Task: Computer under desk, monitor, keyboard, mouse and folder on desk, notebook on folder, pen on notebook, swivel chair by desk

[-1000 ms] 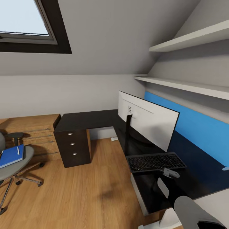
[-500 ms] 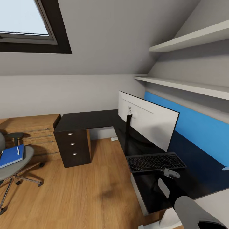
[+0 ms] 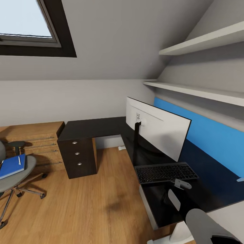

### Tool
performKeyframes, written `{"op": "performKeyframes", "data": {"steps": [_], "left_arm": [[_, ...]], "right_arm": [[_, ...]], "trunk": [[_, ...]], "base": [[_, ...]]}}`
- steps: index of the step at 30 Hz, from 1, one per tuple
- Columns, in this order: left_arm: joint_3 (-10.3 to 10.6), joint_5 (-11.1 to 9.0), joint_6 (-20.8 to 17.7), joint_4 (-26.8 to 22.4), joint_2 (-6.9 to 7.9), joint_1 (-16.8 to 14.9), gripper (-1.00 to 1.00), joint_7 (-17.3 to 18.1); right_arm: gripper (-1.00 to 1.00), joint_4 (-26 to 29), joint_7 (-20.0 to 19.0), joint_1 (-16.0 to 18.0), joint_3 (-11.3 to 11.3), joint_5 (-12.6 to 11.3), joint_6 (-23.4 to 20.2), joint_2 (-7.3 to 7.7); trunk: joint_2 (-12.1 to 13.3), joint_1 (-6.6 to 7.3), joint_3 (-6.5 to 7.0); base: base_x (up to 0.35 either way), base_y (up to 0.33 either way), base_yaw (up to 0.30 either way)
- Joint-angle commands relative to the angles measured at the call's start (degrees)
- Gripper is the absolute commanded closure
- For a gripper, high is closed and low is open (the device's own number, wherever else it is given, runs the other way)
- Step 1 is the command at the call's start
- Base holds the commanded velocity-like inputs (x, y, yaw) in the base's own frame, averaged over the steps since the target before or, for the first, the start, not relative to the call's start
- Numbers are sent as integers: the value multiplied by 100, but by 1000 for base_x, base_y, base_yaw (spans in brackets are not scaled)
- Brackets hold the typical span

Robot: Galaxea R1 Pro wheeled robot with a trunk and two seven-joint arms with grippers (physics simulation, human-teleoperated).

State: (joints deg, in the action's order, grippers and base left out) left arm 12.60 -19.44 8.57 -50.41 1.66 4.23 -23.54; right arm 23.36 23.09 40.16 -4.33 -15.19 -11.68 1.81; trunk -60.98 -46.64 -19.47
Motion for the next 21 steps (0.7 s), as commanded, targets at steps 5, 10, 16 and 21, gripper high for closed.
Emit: {"op": "performKeyframes", "data": {"steps": [5,10,16,21], "left_arm": [[33,-60,29,-4,9,-2,-100,-37],[32,-59,29,-4,9,-2,-100,-37],[32,-56,28,-4,9,-2,-100,-37],[32,-52,30,-4,9,-2,-100,-37]], "right_arm": [[-100,31,9,1,16,-45,-20,-10],[-100,36,8,1,22,-34,-21,-13],[-100,43,14,1,20,-29,-19,-13],[-100,39,32,1,27,-23,-27,-14]], "trunk": [[-4,-1,-6],[-4,-1,-6],[-4,-1,-6],[-4,-1,-6]], "base": [[0,0,0],[0,0,0],[1,0,0],[138,0,0]]}}
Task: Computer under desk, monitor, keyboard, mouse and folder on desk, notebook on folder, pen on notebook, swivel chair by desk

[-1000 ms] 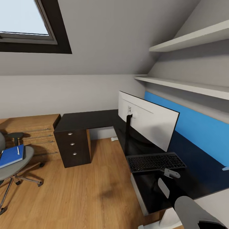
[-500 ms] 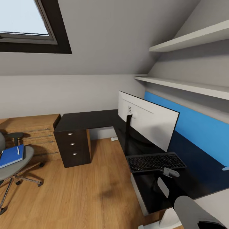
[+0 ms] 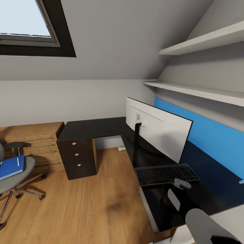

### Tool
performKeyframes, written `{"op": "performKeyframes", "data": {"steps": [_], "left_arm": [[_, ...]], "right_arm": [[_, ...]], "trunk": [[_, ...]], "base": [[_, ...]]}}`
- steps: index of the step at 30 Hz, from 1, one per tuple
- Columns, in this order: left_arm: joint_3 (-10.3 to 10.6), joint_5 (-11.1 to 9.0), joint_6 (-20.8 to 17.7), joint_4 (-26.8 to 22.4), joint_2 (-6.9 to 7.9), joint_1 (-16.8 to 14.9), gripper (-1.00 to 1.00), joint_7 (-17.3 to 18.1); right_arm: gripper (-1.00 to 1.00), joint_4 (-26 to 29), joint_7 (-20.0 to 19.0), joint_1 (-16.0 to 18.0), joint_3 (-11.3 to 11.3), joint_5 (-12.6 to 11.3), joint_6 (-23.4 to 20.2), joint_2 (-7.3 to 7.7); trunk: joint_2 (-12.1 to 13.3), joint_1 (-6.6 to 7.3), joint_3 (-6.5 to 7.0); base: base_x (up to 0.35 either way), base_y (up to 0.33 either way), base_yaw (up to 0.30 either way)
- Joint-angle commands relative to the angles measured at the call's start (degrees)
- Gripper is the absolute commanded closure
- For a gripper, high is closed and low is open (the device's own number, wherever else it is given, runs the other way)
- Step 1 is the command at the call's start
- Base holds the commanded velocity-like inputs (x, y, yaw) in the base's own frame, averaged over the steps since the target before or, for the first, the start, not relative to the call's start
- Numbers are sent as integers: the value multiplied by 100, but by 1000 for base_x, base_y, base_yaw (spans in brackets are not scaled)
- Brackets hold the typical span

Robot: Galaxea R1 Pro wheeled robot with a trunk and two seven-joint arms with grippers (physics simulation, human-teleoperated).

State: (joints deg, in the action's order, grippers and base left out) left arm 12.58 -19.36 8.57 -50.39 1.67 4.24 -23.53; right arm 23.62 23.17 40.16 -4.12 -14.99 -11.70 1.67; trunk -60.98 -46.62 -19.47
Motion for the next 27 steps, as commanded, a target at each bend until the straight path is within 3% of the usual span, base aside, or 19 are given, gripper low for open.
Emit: {"op": "performKeyframes", "data": {"steps": [1,27], "left_arm": [[35,-60,30,-6,9,-2,-100,-37],[42,-65,31,-14,9,-2,-100,-39]], "right_arm": [[-100,13,30,1,6,-41,-28,0],[-100,3,265,1,3,-38,-167,0]], "trunk": [[-4,-3,-6],[-4,-3,-6]], "base": [[178,0,0],[21,0,0]]}}
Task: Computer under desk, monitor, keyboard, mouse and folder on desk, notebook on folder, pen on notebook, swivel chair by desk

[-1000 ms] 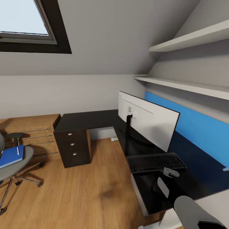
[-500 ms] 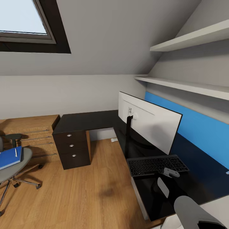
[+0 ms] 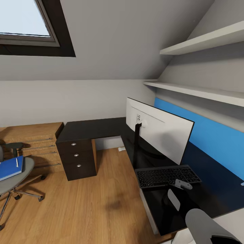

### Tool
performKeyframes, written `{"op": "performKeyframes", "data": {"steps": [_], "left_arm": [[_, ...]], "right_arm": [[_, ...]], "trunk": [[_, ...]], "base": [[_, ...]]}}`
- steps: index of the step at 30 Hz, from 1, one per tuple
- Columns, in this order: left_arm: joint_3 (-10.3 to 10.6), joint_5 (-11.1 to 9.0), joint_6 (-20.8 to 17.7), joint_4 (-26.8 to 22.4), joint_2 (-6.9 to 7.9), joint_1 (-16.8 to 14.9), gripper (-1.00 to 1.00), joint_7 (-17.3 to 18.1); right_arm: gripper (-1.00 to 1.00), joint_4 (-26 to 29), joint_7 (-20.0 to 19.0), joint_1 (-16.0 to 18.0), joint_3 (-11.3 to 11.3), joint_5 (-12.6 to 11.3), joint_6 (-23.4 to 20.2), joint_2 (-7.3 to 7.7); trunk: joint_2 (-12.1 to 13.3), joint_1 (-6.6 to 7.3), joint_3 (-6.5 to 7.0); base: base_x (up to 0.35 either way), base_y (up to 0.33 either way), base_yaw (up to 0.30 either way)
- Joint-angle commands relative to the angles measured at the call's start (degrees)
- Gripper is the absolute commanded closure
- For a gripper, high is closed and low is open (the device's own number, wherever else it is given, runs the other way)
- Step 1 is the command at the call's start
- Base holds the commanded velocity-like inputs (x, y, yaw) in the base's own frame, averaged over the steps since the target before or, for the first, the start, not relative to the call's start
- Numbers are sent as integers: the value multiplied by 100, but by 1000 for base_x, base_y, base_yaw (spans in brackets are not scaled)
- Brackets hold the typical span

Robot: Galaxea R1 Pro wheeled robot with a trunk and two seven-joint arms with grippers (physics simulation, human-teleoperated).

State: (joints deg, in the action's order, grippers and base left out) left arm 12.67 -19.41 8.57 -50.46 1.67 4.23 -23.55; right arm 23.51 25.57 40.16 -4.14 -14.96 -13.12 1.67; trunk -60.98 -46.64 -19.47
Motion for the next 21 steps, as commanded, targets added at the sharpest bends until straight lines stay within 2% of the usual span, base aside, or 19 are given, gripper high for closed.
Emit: {"op": "performKeyframes", "data": {"steps": [1,21], "left_arm": [[33,-61,30,-8,9,-2,-100,-39],[33,-63,30,-16,2,-2,-100,-53]], "right_arm": [[-100,13,27,1,5,-42,-45,0],[-100,13,39,1,1,-42,-279,0]], "trunk": [[-4,-1,-6],[-4,-1,-6]], "base": [[0,0,0],[0,0,0]]}}
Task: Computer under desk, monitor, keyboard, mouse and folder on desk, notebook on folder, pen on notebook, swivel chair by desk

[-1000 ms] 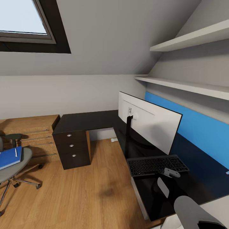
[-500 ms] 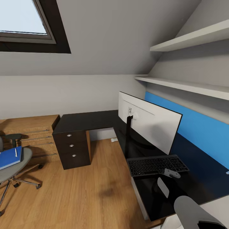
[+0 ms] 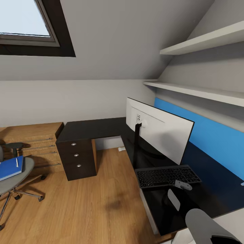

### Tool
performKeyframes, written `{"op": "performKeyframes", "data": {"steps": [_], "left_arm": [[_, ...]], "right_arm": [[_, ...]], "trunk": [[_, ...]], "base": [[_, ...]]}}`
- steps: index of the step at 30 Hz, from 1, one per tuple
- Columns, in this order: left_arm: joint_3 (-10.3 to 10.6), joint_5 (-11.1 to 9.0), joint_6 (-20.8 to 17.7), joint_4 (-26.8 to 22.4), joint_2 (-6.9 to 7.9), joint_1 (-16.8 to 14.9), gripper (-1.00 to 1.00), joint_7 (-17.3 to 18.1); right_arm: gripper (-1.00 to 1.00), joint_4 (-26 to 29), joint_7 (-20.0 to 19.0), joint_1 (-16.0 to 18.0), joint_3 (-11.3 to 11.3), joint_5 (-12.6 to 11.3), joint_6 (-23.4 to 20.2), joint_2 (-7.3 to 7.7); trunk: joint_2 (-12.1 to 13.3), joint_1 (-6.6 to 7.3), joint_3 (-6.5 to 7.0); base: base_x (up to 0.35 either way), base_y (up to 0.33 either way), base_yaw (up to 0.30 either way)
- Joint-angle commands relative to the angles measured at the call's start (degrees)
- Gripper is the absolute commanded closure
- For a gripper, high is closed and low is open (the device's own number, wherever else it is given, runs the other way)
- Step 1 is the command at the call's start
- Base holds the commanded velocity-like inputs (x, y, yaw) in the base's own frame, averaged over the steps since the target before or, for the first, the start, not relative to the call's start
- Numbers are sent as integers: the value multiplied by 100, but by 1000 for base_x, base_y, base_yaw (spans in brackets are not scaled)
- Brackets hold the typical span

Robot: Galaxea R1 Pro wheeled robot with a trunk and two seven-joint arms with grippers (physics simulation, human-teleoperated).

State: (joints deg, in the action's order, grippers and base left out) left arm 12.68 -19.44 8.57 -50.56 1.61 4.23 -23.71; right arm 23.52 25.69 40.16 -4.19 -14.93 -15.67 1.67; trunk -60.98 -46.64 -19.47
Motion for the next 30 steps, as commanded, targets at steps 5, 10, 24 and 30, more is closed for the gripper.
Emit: {"op": "performKeyframes", "data": {"steps": [5,10,24,30], "left_arm": [[33,-60,30,-6,8,-2,-100,-38],[33,-60,30,-6,7,-2,-100,-38],[33,-60,30,-6,6,-2,-100,-38],[33,-60,30,-6,6,-2,-100,-38]], "right_arm": [[-100,17,22,1,6,-51,-253,0],[-100,20,17,1,6,-53,-395,-2],[-100,21,15,1,6,-48,-445,-2],[-100,21,15,1,6,-46,-446,-1]], "trunk": [[-4,-1,-6],[-4,-1,-6],[-4,-1,-6],[-4,-1,-6]], "base": [[0,0,0],[0,0,0],[0,0,0],[0,0,0]]}}
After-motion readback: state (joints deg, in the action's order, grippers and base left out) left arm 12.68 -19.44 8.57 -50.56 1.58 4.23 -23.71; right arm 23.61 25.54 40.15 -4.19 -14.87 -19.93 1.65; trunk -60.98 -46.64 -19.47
